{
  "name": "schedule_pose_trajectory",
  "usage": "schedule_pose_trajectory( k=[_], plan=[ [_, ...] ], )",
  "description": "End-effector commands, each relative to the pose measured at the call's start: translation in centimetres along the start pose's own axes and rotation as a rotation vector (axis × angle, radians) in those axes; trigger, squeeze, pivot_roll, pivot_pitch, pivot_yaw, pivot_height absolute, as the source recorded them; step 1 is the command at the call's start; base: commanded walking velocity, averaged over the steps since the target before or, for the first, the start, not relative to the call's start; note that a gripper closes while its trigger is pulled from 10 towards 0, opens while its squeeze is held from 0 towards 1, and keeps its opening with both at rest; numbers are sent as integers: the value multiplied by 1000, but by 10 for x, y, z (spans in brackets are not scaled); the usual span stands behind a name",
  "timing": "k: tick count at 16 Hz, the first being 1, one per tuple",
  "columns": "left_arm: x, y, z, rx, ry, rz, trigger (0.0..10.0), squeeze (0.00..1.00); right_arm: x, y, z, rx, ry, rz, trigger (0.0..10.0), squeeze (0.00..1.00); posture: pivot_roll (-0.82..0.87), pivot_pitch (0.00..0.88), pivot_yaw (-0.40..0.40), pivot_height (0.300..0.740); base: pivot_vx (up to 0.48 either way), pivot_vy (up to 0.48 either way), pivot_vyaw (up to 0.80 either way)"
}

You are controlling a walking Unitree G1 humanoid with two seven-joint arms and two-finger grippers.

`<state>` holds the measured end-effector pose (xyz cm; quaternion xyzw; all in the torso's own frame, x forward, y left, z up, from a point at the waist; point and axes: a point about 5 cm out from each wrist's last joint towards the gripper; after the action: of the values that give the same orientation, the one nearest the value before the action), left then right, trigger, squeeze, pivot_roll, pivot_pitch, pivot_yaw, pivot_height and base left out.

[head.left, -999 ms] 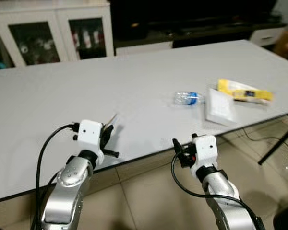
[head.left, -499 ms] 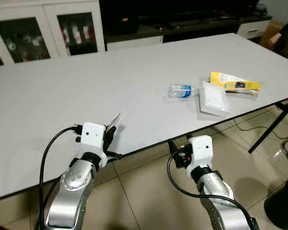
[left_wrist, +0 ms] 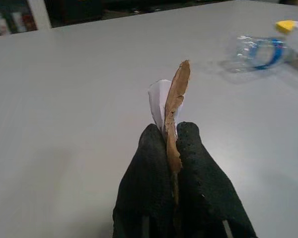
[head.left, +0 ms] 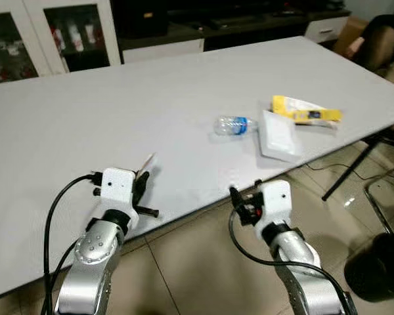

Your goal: Picking trash to rubbish bin

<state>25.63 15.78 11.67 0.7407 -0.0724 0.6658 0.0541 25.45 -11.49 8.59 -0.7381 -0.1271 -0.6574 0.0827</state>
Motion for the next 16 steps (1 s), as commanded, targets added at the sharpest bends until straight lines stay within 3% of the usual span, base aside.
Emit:
schedule_pose_trajectory(
  k=[1, 7, 16],
  plan=[
    [5, -2, 0, 4, 21, 18, 10000, 0, -2, 1, 1, 8, -17, -3, 10000, 0, 47, 0, -57, 740, 375, 0, 0],
    [4, -9, -1, -8, 8, 21, 10000, 0, 0, 0, 1, 9, 5, -17, 10000, 0, 32, 0, -31, 740, 384, 0, 0],
    [8, -5, 7, -45, 17, 26, 10000, 0, 1, 5, -5, 5, 22, -43, 10000, 0, 16, 0, -16, 740, 418, 0, 0]
  ],
)
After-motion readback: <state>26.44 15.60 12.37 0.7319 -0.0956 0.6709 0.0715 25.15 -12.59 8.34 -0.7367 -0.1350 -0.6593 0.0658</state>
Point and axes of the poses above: a point about 5 cm out from each wrist's last joint towards the gripper, its own z axis pointing out of the wrist towards the gripper, its own x axis along the axis of the wrist's last joint, y = z × x, and after that the axes turned 3 degrees about -z, right-handed
